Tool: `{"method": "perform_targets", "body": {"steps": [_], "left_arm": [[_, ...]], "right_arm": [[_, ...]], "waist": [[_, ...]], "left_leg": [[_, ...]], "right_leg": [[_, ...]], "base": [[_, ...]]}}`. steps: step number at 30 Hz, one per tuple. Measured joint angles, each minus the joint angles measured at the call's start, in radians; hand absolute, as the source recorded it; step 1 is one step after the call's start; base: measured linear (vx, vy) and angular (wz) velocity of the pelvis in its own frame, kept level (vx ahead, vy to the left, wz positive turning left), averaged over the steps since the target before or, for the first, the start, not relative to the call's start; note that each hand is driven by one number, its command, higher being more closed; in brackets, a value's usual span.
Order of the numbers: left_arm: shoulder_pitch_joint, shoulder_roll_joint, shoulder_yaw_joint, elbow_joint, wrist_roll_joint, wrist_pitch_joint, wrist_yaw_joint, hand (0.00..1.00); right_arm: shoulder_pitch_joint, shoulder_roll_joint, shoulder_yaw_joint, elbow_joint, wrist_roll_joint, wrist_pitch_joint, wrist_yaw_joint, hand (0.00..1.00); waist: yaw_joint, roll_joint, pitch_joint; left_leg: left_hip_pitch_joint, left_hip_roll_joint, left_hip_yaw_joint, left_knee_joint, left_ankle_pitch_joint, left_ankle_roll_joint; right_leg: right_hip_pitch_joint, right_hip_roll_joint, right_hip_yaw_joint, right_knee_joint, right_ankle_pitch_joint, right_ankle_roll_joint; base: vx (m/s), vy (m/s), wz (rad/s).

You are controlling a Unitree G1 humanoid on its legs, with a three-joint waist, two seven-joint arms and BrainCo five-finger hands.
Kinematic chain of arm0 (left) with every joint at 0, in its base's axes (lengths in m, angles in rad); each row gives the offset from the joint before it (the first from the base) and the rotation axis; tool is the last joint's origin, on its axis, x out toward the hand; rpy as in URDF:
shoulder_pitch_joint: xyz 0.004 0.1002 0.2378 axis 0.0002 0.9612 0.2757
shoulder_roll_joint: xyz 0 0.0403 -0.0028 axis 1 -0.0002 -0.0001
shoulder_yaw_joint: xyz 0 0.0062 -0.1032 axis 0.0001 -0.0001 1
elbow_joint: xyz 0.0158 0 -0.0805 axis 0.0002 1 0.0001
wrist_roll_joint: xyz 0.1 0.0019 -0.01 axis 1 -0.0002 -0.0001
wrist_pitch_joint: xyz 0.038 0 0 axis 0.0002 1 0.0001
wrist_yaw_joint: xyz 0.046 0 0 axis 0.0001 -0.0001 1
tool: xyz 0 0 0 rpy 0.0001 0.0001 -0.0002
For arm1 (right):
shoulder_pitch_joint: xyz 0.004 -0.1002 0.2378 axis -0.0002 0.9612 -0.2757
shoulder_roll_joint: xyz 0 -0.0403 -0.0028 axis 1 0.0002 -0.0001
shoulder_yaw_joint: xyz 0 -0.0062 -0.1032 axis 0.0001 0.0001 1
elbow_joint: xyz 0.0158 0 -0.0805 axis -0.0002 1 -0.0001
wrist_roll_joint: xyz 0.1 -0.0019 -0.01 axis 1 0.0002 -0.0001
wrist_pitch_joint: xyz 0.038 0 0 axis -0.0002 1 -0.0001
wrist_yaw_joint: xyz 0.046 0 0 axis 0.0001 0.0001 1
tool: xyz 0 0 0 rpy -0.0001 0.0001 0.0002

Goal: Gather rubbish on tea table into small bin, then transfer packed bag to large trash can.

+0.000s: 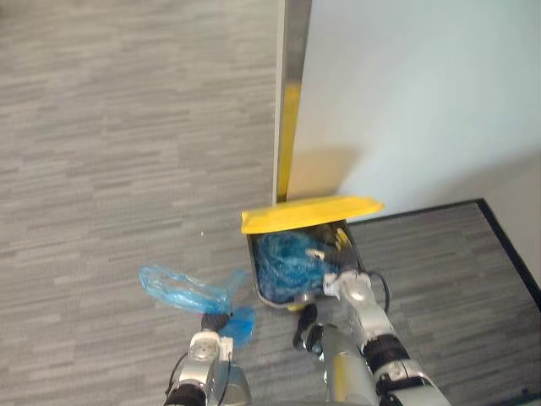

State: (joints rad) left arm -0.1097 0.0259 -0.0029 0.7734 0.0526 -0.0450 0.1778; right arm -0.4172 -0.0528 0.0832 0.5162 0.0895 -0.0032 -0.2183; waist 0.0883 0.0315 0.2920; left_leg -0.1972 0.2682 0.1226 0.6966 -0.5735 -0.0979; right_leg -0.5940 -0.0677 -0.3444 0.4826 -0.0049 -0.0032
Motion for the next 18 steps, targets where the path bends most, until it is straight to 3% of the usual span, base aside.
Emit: {"method": "perform_targets", "body": {"steps": [5,11,12,13,14,15,18], "left_arm": [[-0.023,0.0,-0.02,-0.057,-0.021,-0.017,0.021,1.0],[-0.056,0.007,-0.044,-0.099,-0.057,-0.029,0.038,1.0],[-0.059,0.008,-0.052,-0.101,-0.057,-0.03,0.039,1.0],[-0.074,0.006,-0.061,-0.103,-0.058,-0.031,0.039,1.0],[-0.086,0.011,-0.062,-0.122,-0.058,-0.035,0.037,1.0],[-0.092,0.005,-0.06,-0.144,-0.059,-0.038,0.039,1.0],[-0.089,0.006,-0.068,-0.147,-0.077,-0.037,0.04,1.0]], "right_arm": [[-0.147,-0.049,0.001,-0.065,0.043,0.004,-0.027,0.0],[-0.362,-0.117,0.001,-0.069,0.092,0.001,-0.041,0.0],[-0.379,-0.125,0.001,-0.069,0.104,0.001,-0.042,0.0],[-0.408,-0.138,0.0,-0.069,0.109,0.001,-0.046,0.0],[-0.432,-0.162,-0.002,-0.064,0.111,0.0,-0.054,0.0],[-0.458,-0.179,-0.005,-0.054,0.115,-0.001,-0.059,0.0],[-0.516,-0.184,-0.004,-0.001,0.138,-0.002,-0.063,0.0]], "waist": [[0.016,-0.003,0.052],[0.029,-0.016,0.087],[0.03,-0.02,0.093],[0.043,-0.006,0.109],[0.024,-0.019,0.123],[0.026,-0.032,0.138],[0.035,-0.039,0.143]], "left_leg": [[-0.102,0.024,-0.066,0.072,-0.006,-0.012],[-0.182,0.043,-0.167,0.065,-0.004,-0.012],[-0.188,0.048,-0.172,0.054,-0.003,-0.012],[-0.201,0.077,-0.195,0.035,0.001,-0.018],[-0.218,0.077,-0.2,0.055,0.018,-0.051],[-0.243,0.076,-0.221,0.086,0.035,-0.092],[-0.285,0.042,-0.201,0.16,0.022,-0.06]], "right_leg": [[-0.043,0.038,-0.009,-0.037,0.044,-0.016],[-0.075,0.086,-0.075,-0.094,0.042,-0.027],[-0.075,0.087,-0.089,-0.105,0.034,-0.022],[-0.093,0.083,-0.108,-0.047,-0.031,-0.001],[-0.156,0.073,0.045,0.181,-0.019,-0.124],[-0.147,0.084,0.069,0.166,-0.083,-0.133],[-0.151,0.083,-0.005,0.107,-0.053,-0.126]], "base": [[-0.16,-0.089,0.04],[-0.07,-0.131,0.05],[-0.02,-0.15,0.1],[0.0,-0.235,0.39],[0.01,-0.328,0.69],[0.01,-0.285,0.6],[-0.06,-0.121,0.11]]}}
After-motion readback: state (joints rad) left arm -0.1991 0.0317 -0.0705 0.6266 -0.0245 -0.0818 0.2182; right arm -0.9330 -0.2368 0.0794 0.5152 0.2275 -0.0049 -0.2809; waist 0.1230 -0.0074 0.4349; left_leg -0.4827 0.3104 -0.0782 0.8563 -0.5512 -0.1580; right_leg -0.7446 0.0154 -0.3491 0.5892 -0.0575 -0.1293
